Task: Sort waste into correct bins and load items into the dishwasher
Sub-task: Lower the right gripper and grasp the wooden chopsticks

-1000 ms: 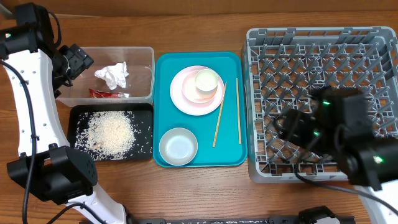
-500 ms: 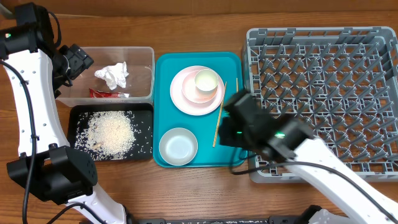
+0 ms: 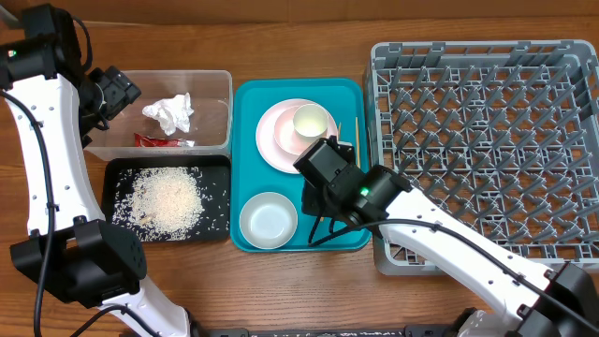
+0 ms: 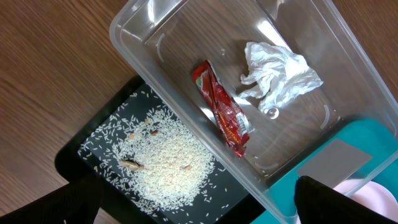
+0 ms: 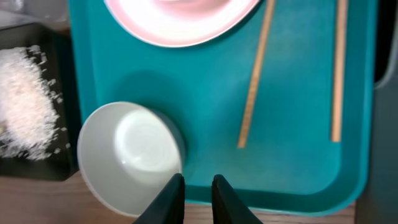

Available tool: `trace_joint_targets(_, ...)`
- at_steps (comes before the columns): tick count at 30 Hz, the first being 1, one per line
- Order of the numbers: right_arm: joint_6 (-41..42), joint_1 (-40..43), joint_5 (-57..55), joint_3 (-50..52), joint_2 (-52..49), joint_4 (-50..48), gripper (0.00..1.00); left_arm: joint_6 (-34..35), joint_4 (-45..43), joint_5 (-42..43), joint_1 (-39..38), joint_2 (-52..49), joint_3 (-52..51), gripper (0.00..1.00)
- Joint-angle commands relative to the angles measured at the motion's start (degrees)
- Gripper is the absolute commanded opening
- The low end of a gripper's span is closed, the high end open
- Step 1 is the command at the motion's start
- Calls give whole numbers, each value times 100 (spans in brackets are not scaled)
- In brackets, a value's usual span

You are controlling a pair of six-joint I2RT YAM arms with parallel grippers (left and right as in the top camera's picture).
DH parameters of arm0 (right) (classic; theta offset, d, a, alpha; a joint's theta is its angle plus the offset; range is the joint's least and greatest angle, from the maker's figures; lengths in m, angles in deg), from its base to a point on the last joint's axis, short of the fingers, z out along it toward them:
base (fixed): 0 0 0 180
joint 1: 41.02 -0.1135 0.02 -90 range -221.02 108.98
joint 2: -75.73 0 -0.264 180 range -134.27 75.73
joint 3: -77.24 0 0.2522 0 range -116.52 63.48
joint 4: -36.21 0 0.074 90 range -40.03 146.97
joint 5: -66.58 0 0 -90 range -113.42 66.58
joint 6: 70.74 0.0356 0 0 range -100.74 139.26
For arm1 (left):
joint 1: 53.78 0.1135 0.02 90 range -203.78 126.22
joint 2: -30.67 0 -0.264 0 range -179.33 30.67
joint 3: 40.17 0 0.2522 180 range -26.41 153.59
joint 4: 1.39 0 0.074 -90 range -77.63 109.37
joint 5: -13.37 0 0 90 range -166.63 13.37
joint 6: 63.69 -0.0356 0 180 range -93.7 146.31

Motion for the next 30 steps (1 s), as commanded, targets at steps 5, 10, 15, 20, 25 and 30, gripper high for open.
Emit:
trace_joint_targets(5, -125, 31, -444, -42, -264, 26, 21, -72, -4, -76, -22, 24, 28, 100)
trace_joint_targets(10, -120, 35, -704, -24, -546, -59, 22, -72, -4, -76, -22, 24, 28, 100)
trace_joint_targets(15, -125, 35, -710, 0, -872, -380, 22, -72, -4, -76, -22, 24, 28, 100)
trace_joint_targets(20, -122, 37, -1099, 0, -1163, -501, 23, -72, -2, -76, -22, 24, 28, 100)
trace_joint_targets(25, -122, 37, -1351, 0, -1266, -492, 29, -72, -2, -76, -22, 24, 28, 100)
trace_joint_targets(30, -120, 37, -1408, 22, -1266, -614, 29, -72, -4, -76, -22, 24, 28, 100)
